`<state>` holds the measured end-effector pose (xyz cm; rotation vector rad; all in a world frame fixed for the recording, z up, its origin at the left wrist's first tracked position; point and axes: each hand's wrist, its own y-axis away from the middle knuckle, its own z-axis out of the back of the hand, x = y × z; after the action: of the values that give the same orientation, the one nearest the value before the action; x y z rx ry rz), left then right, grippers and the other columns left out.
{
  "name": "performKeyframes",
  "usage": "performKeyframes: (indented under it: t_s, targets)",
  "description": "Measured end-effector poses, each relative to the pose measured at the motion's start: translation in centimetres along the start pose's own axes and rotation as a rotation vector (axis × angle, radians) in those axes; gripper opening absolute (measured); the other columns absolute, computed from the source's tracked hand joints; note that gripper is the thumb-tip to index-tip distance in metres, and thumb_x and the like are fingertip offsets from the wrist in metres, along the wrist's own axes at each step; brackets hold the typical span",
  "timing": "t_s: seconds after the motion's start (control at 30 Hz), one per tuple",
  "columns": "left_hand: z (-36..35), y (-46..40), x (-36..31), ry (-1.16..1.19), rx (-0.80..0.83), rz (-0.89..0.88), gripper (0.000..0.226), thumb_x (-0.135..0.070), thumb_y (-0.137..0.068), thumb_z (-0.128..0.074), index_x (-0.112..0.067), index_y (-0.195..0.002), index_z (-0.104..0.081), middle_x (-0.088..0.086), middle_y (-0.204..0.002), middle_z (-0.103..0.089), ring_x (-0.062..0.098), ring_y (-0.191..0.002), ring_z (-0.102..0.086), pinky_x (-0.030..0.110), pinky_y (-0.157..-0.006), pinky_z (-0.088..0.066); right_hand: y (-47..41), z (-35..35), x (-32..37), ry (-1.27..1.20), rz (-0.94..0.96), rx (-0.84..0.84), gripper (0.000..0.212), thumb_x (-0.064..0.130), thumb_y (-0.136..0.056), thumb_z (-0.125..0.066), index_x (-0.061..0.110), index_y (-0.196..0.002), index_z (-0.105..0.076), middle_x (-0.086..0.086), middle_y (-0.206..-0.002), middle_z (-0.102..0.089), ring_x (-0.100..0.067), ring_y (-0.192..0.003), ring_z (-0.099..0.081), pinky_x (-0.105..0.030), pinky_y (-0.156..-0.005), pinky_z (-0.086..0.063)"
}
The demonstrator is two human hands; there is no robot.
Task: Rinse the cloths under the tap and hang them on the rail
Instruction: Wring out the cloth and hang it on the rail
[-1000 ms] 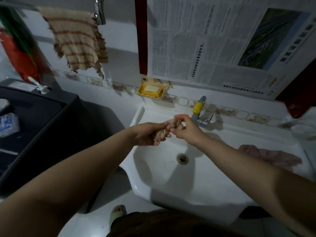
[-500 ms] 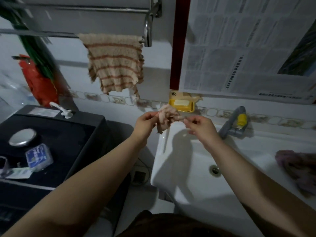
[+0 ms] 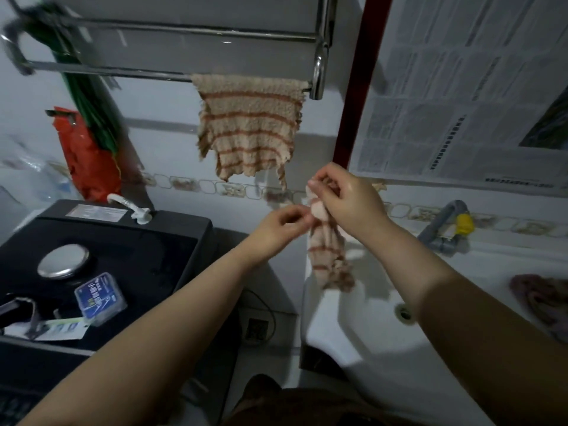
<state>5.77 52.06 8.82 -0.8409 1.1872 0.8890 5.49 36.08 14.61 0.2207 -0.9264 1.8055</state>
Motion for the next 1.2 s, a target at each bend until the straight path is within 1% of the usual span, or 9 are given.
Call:
performKeyframes:
  t_s: [0.1, 0.23, 0.4, 0.53, 0.6, 0.67, 0.93, 1.07, 1.2]
  targets:
    - [0.1, 0.1, -0.9, -0.095, -0.042, -0.086, 0.015, -0.024, -0.092, -0.064, -0.012, -0.099, -0.071, 0.001, -0.090, -0.073, 0.012, -0.085, -0.067, 0.030, -0.080, -0.053, -0.8, 0.1, 0.5, 0.018, 0.076, 0.007, 0.014, 0.032, -0.091, -0.058, 0.019, -0.086, -0.061, 0.008, -0.087, -0.054, -0.013, -0.081, -0.055, -0.032, -0.070, -0.045]
    - [1.7, 0.6, -2.0, -0.128, -0.163, -0.141, 0.015, -0.028, -0.096, -0.054, -0.028, -0.089, -0.068, -0.013, -0.077, -0.066, 0.004, -0.074, -0.061, 0.023, -0.072, -0.048, -0.8, 0.1, 1.3, -0.239, -0.016, -0.043, 0.012, 0.027, -0.096, -0.052, 0.022, -0.085, -0.052, 0.009, -0.068, -0.054, 0.000, -0.062, -0.052, -0.021, -0.058, -0.042]
    - [3.9, 0.8, -4.4, -0.200, -0.202, -0.147, 0.032, -0.034, -0.091, -0.045, -0.005, -0.091, -0.059, 0.002, -0.079, -0.056, 0.013, -0.073, -0.053, 0.032, -0.071, -0.043, -1.4, -0.1, 2.4, -0.471, -0.190, 0.066, 0.012, 0.034, -0.091, -0.058, 0.025, -0.086, -0.053, -0.013, -0.065, -0.054, -0.020, -0.046, -0.049, -0.029, -0.038, -0.042]
    - [4.4, 0.6, -5.5, 0.118, -0.248, -0.117, 0.018, -0.020, -0.097, -0.052, -0.005, -0.099, -0.060, 0.008, -0.087, -0.061, 0.021, -0.082, -0.058, 0.033, -0.076, -0.047, -1.9, -0.2, 3.1, -0.548, -0.380, 0.311, 0.062, 0.055, -0.069, -0.059, 0.018, -0.117, -0.048, 0.001, -0.104, -0.058, -0.011, -0.092, -0.062, -0.030, -0.069, -0.056]
    - [4.8, 0.6, -5.6, 0.223, -0.262, -0.090, 0.012, -0.014, -0.095, -0.057, -0.007, -0.104, -0.058, 0.005, -0.086, -0.064, 0.020, -0.079, -0.062, 0.029, -0.069, -0.051, -1.4, -0.9, 2.9, -0.553, -0.411, 0.370, 0.042, 0.042, -0.083, -0.063, 0.014, -0.113, -0.056, 0.000, -0.103, -0.063, -0.013, -0.095, -0.064, -0.032, -0.079, -0.055]
    - [5.2, 0.8, -5.6, 0.268, -0.257, -0.058, 0.022, -0.009, -0.090, -0.062, -0.005, -0.112, -0.056, 0.004, -0.089, -0.066, 0.019, -0.081, -0.066, 0.028, -0.065, -0.053, -1.4, -1.2, 3.0, -0.545, -0.409, 0.254, 0.015, 0.022, -0.093, -0.058, 0.011, -0.101, -0.065, -0.003, -0.091, -0.067, -0.014, -0.081, -0.065, -0.028, -0.074, -0.054]
    - [5.4, 1.6, -5.3, 0.365, -0.135, 0.048, 0.023, -0.026, -0.097, -0.052, -0.003, -0.100, -0.059, 0.017, -0.086, -0.052, 0.029, -0.081, -0.050, 0.038, -0.077, -0.047, -1.6, -2.1, 3.5, -0.590, -0.460, 0.186, 0.016, 0.020, -0.090, -0.064, 0.008, -0.101, -0.064, 0.002, -0.080, -0.064, -0.011, -0.074, -0.066, -0.018, -0.054, -0.053]
    - [6.5, 1.0, -4.7, 0.194, -0.315, 0.109, 0.012, -0.015, -0.089, -0.064, -0.010, -0.085, -0.054, 0.006, -0.081, -0.058, 0.019, -0.076, -0.058, 0.030, -0.066, -0.050, -2.6, -1.8, 2.5, -0.311, -0.353, -0.004, 0.009, 0.025, -0.086, -0.069, 0.020, -0.080, -0.066, 0.004, -0.076, -0.064, -0.017, -0.080, -0.062, -0.035, -0.076, -0.051]
    - [7.8, 1.5, -4.0, -0.111, -0.263, 0.155, 0.028, -0.025, -0.084, -0.072, -0.011, -0.097, -0.051, 0.004, -0.084, -0.066, 0.019, -0.065, -0.060, 0.030, -0.059, -0.048, -3.4, -1.4, 2.4, -0.549, -0.378, 0.015, 0.018, 0.014, -0.092, -0.058, 0.027, -0.083, -0.048, 0.003, -0.081, -0.055, -0.014, -0.075, -0.055, -0.028, -0.067, -0.045]
